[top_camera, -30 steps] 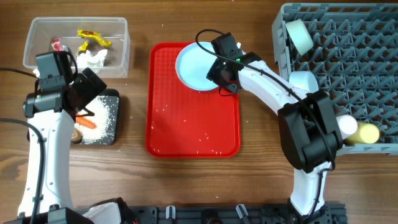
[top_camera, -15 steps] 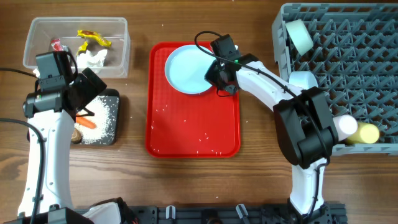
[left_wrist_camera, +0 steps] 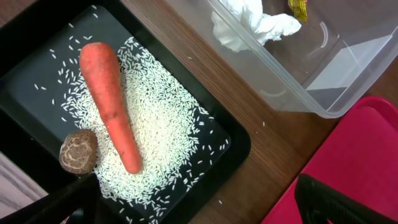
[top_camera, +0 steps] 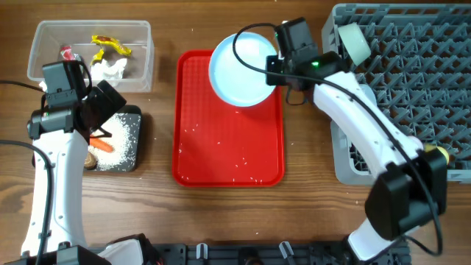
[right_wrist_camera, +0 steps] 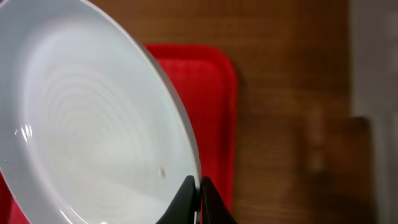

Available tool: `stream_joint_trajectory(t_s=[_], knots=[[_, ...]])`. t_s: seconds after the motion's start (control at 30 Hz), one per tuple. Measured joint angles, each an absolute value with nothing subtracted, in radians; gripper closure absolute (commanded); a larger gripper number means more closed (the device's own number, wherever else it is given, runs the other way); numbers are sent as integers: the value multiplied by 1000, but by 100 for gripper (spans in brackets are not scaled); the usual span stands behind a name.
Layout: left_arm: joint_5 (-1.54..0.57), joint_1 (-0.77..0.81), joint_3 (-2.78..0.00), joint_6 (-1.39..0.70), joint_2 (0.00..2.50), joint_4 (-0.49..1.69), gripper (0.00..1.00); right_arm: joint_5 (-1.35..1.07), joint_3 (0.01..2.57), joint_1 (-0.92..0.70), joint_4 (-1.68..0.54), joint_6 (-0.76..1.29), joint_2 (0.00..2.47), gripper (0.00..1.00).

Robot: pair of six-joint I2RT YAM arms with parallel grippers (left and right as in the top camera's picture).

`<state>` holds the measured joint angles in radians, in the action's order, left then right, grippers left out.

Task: Sort waste into correct bins and load items into the dishwasher rack
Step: 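Lift the white plate and stand it upright in the dish rack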

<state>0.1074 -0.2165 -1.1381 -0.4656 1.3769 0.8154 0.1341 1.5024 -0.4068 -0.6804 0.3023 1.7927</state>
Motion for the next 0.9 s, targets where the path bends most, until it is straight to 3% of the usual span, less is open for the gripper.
stream_joint_trajectory(t_s=[0.2,0.4,0.67,0.9], knots=[[107,-216,-1138,-466,1377,815,0,470,1502,-334,-684,185,1669,96],[108,-216,-1138,-466,1377,815,0,677,1502,-81,-503,-67,1569,96],[107,-216,-1138,-466,1377,815,0,582,1502,183,-387,-720,1569,96],[108,-216,-1138,-466,1377,815,0,489,1502,187,-334,-927,1640,96]])
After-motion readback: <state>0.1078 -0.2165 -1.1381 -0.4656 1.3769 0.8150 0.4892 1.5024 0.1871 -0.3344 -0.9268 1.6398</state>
